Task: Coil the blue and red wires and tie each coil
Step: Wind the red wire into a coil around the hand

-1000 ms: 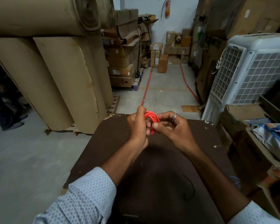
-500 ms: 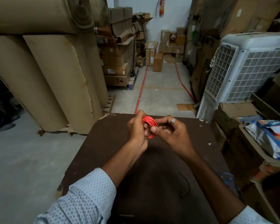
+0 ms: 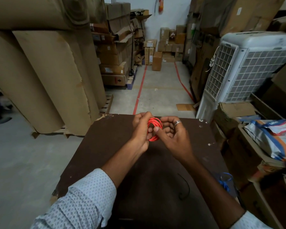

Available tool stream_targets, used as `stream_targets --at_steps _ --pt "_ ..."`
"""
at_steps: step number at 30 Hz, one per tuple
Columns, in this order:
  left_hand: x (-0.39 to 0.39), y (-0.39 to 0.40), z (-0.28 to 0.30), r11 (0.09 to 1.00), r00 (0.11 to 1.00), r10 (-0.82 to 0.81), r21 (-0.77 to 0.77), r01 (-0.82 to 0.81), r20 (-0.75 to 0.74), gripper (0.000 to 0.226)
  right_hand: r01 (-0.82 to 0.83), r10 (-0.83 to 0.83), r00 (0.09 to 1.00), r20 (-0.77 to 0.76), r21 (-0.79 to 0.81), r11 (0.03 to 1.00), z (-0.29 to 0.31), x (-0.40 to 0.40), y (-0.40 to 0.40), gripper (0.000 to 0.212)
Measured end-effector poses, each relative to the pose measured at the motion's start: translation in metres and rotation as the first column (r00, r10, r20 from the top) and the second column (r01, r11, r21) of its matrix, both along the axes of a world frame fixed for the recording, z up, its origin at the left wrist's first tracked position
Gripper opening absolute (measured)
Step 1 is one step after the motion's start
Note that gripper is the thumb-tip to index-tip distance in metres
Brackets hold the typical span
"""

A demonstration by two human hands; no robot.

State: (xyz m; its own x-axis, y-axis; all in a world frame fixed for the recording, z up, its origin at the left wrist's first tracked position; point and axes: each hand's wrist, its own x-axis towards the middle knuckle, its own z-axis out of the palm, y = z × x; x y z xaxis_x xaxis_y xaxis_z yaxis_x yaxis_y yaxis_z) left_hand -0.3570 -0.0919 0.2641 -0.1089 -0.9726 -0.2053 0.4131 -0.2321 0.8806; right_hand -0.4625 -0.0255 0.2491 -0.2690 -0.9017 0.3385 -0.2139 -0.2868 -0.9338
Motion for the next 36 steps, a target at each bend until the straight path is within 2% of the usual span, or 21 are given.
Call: stream_targets --at_steps 2,4,6,14,17,21,23,27,30,32,34,36 --pt "-0.002 0.000 -0.001 1.000 1.000 0.021 0.012 -0.021 0.006 0.020 0.030 -0.029 0.997 -0.078 0.001 1.000 0.001 0.002 -0.001 0.032" --pt "-0.005 0.000 -0.001 0.999 0.999 0.037 0.011 -0.037 0.024 0.019 0.081 -0.084 0.962 -0.258 -0.023 0.996 0.000 0.004 -0.003 0.028" --pt "-0.006 0.000 -0.001 0.999 0.998 0.041 0.001 -0.041 0.053 0.015 0.106 -0.118 0.928 -0.353 -0.053 0.993 0.000 0.006 -0.004 0.028" --pt "-0.003 -0.004 -0.006 0.997 0.969 -0.017 -0.066 0.034 0.246 0.028 0.078 -0.104 0.890 -0.445 -0.077 0.994 -0.010 0.006 -0.010 0.025" --pt "-0.004 -0.002 -0.006 0.996 0.974 -0.038 -0.067 0.054 0.221 0.030 0.095 -0.117 0.884 -0.452 -0.071 0.993 -0.012 0.006 -0.014 0.023" --pt "-0.001 0.001 -0.004 0.993 0.986 -0.107 -0.045 0.113 0.132 0.027 0.188 -0.217 0.864 -0.454 -0.109 0.976 -0.014 0.005 -0.016 0.032" --pt "0.001 0.002 -0.004 0.990 0.986 -0.135 -0.039 0.139 0.102 0.025 0.234 -0.266 0.853 -0.449 -0.127 0.964 -0.014 0.003 -0.017 0.030" --pt "-0.002 0.003 -0.014 0.979 0.976 -0.113 -0.148 0.142 0.185 0.014 0.276 -0.308 0.859 -0.410 -0.136 0.951 -0.011 -0.001 -0.018 0.021" --pt "-0.003 0.012 -0.019 0.948 0.933 -0.078 -0.265 0.179 0.350 0.037 0.300 -0.338 0.858 -0.386 -0.157 0.941 -0.012 -0.005 -0.020 0.020" --pt "-0.003 0.017 -0.022 0.941 0.910 -0.059 -0.283 0.188 0.410 0.058 0.325 -0.373 0.856 -0.359 -0.186 0.927 -0.015 -0.007 -0.024 0.019" --pt "-0.003 0.020 -0.027 0.953 0.921 -0.043 -0.261 0.154 0.388 0.074 0.364 -0.419 0.846 -0.330 -0.218 0.906 -0.018 -0.010 -0.028 0.019" --pt "-0.003 0.021 -0.034 0.966 0.958 -0.022 -0.239 0.094 0.287 0.081 0.398 -0.451 0.837 -0.309 -0.222 0.890 -0.020 -0.012 -0.030 0.019"
